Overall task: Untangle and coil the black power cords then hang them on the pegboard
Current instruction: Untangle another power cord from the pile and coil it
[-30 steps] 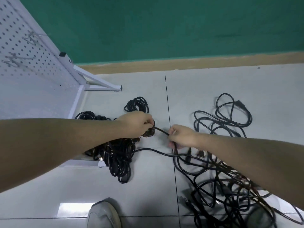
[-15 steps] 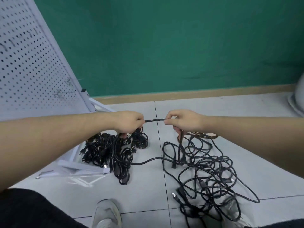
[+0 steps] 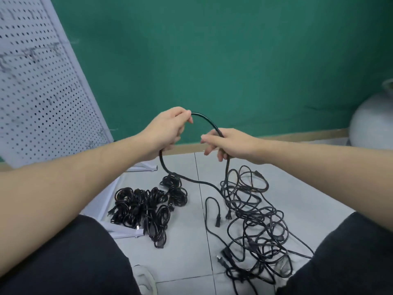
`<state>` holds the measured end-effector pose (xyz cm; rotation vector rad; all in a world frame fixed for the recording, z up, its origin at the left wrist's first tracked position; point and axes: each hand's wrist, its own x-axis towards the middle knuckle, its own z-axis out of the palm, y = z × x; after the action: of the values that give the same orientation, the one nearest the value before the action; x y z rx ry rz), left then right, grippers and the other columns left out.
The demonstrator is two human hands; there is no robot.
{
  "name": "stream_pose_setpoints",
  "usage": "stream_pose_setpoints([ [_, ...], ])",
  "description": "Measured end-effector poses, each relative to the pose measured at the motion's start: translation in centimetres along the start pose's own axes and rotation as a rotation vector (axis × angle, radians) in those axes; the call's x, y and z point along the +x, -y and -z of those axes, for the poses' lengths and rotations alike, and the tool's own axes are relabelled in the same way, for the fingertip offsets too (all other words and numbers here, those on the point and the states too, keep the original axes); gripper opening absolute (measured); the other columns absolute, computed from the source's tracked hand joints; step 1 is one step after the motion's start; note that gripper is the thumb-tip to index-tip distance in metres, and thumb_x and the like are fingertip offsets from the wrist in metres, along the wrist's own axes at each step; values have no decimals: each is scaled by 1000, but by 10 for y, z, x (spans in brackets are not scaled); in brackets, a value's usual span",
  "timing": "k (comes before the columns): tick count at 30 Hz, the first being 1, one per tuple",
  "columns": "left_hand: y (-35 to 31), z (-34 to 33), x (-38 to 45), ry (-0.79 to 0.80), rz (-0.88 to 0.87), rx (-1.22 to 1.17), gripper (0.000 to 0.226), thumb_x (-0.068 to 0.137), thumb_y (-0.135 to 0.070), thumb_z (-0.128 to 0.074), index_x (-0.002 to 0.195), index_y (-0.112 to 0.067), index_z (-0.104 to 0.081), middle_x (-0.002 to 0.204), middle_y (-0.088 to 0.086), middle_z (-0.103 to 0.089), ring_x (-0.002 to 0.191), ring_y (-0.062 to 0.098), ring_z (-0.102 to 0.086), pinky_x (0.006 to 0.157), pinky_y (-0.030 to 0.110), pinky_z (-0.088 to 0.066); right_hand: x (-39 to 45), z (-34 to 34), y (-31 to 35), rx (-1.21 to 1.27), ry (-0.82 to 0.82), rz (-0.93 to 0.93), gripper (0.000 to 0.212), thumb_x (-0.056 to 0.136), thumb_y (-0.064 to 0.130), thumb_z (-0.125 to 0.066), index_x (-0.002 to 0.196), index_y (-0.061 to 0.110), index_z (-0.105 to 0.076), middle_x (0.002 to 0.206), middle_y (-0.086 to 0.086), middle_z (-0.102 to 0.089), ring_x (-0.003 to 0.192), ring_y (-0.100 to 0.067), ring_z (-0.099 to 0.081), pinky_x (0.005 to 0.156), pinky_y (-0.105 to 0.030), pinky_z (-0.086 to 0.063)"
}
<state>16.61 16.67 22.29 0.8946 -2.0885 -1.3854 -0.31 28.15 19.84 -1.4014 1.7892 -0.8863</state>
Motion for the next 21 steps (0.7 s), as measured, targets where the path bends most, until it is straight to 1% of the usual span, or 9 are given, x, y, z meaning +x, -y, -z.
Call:
stream_pose_setpoints([
  [2,-9,-7,-4,-18,-23,-70,25,108,-38,-43,90,-23,-54,56,-10,-32,44,11,-19,42,20,-16,-4,-5,2,-32,33,22,30,95,50,-62,119,31,-64,108,7,-73,69,-12,-58,67,-19,-44],
  [4,-17,-15,-7,-40,-44,-141,25,109,-36,-42,88,-23,-49,55,-9,-30,43,11,-17,41,21,-14,-3,-7,6,-9,60,38,36,91,47,-69,125,35,-63,111,4,-71,77,-10,-59,74,-21,-42],
  [6,-24,-21,-10,-72,-67,-244,26,110,-34,-41,87,-21,-46,56,-7,-28,43,11,-15,40,21,-13,-2,-7,11,27,110,41,43,89,47,-73,130,39,-62,113,3,-71,91,-6,-59,84,-23,-41],
  [8,-31,-23,-11,-107,-75,-384,27,110,-33,-40,86,-20,-44,59,-4,-28,42,12,-14,39,20,-14,-2,-12,16,5,183,57,54,86,48,-75,137,40,-58,126,15,-67,114,0,-57,98,-24,-38],
  [10,-36,-25,-11,-132,-78,-492,29,110,-33,-40,84,-20,-41,60,-3,-33,41,12,-16,37,20,-15,-1,-23,15,9,236,77,58,85,42,-78,139,33,-57,129,17,-67,123,-2,-58,108,-26,-37],
  [12,-38,-27,-11,-166,-103,-510,29,110,-33,-40,84,-20,-39,59,-4,-37,40,12,-17,37,21,-15,1,-31,14,16,280,84,43,89,33,-76,129,23,-63,116,7,-75,116,-9,-65,105,-25,-41],
  [15,-40,-18,-7,-263,-118,-562,30,110,-32,-38,83,-20,-37,60,-5,-40,41,11,-17,37,22,-15,4,-33,8,50,297,81,13,95,25,-70,98,14,-64,88,-5,-75,91,-18,-73,90,-26,-47],
  [18,-37,4,3,-382,-82,-643,29,111,-31,-36,84,-21,-39,61,-6,-41,40,10,-18,37,21,-16,4,-22,-9,-239,331,40,19,101,29,-61,90,14,-58,74,0,-69,77,-14,-68,78,-17,-47],
  [21,-17,22,12,-453,0,-454,27,110,-31,-36,87,-20,-45,66,-5,-45,39,10,-22,38,21,-21,3,-9,-28,-560,377,-19,26,105,39,-49,91,21,-60,79,-1,-69,73,-10,-59,72,-20,-42],
])
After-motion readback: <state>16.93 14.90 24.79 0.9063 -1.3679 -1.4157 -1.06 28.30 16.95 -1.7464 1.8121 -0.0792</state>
